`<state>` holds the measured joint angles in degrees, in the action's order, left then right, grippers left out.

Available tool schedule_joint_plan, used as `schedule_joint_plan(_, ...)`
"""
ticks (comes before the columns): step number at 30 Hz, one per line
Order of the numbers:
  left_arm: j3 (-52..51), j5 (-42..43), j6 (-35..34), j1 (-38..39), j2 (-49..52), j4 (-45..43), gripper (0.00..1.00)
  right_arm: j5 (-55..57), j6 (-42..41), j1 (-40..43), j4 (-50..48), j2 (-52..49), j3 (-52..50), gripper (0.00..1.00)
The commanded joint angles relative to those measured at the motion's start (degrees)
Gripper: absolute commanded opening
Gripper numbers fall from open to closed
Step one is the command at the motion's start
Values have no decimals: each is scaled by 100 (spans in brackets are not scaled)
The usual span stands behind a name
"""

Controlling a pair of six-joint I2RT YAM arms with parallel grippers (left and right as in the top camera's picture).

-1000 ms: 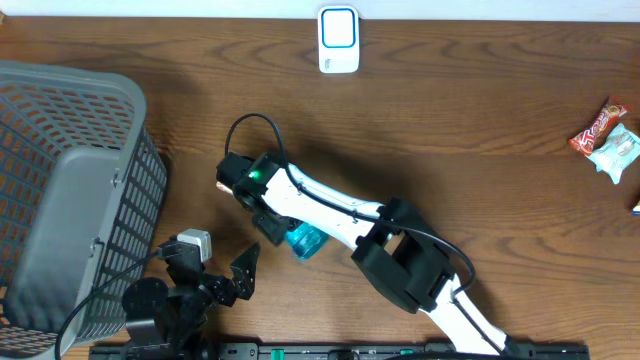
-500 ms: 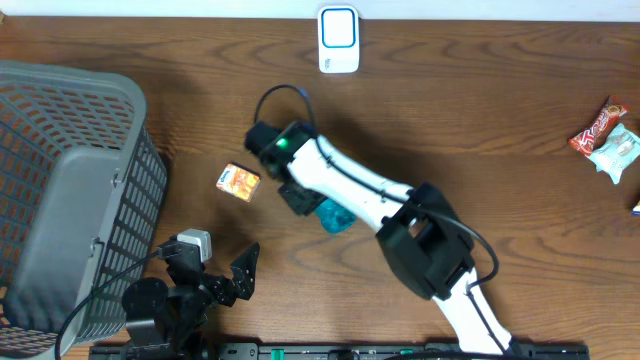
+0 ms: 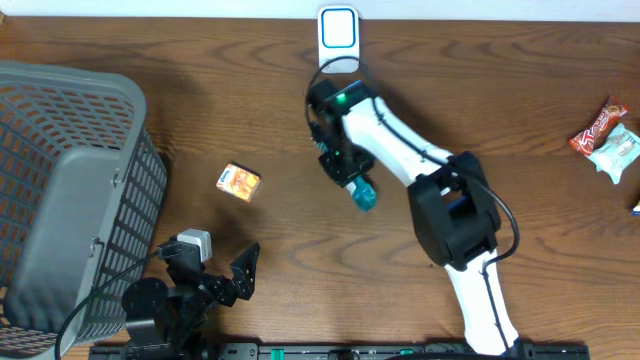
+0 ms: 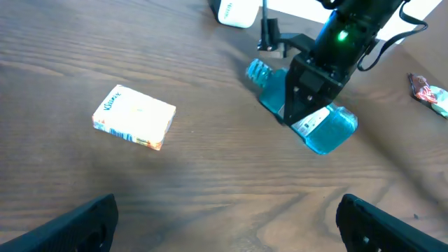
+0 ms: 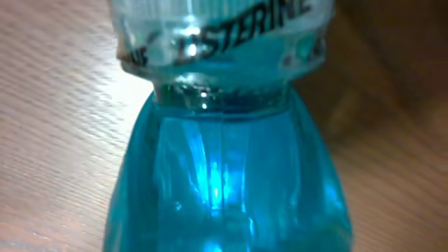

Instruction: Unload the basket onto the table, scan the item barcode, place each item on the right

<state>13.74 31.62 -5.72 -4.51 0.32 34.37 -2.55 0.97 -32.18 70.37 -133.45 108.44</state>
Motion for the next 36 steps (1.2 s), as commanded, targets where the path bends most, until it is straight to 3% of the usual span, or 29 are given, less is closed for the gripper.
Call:
schedule_joint_plan(1, 35, 52, 76, -31, -9, -7, 99, -214, 210, 275, 17, -155, -50, 27)
schedule_joint_plan(5, 35, 52, 76, -31, -9, -7, 99, -216, 208, 374, 35, -101, -37, 32)
schedule_joint_plan(9, 35, 52, 76, -31, -11, -7, 99, -48, 98, 323, 4, -63, 101, 31)
schedule_joint_plan(12, 35, 52, 76, -31, -9, -7, 99, 114, 105, 269, -26, -63, 151, 41)
schedule_joint_plan(23, 35, 52, 74, -31, -9, -7, 99, 48, 79, 251, 26, 125, 216, 56)
schedule_joint_plan(36, 35, 52, 76, -31, -9, -7, 99, 42, -162, 251, 354, 181, 219, 55)
